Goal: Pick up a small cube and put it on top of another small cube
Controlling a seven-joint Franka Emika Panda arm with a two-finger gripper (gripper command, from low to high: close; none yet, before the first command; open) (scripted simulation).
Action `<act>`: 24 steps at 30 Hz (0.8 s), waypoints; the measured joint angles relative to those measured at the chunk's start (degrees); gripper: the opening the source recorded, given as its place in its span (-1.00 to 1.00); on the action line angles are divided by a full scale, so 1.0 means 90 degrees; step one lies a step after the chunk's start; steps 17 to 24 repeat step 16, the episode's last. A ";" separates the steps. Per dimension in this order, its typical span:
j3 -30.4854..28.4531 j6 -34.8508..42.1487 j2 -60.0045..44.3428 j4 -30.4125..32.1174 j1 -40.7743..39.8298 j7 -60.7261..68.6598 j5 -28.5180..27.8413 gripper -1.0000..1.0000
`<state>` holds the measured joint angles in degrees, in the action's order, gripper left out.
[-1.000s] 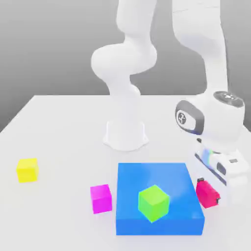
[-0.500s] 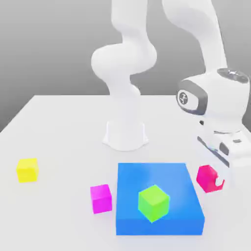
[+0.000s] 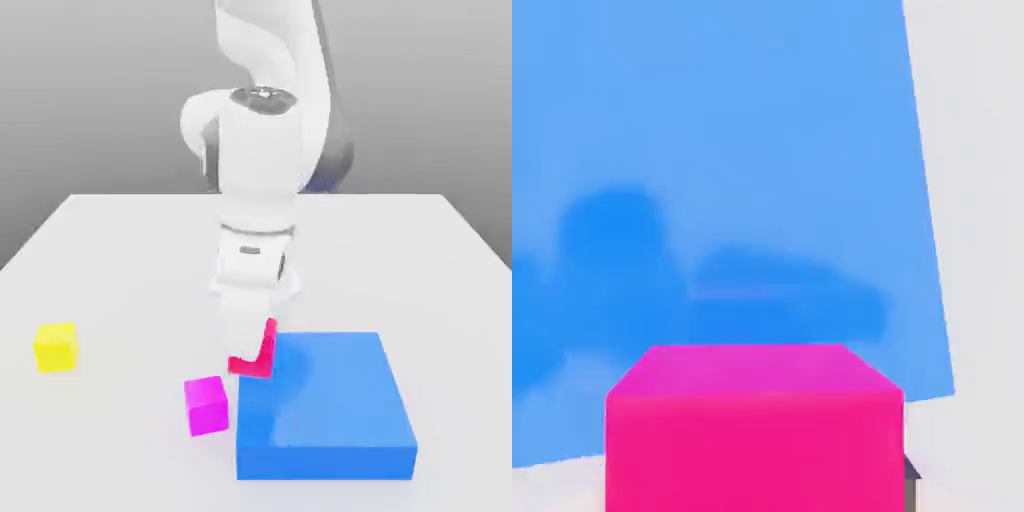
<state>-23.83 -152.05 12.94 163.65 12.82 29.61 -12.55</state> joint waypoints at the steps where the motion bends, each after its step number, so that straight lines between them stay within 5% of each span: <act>1: -0.0110 0.0012 -0.0012 0.0016 -0.0042 0.0106 0.0072 -1.00; 15: -0.0282 -0.1446 -0.1622 0.0006 0.0425 0.1426 0.1876 -1.00; 16: -0.0255 -0.1532 -0.1717 0.0011 0.0424 0.1506 0.1991 1.00; 24: -0.0255 -0.1532 -0.1717 0.0011 0.0424 0.1506 0.1991 1.00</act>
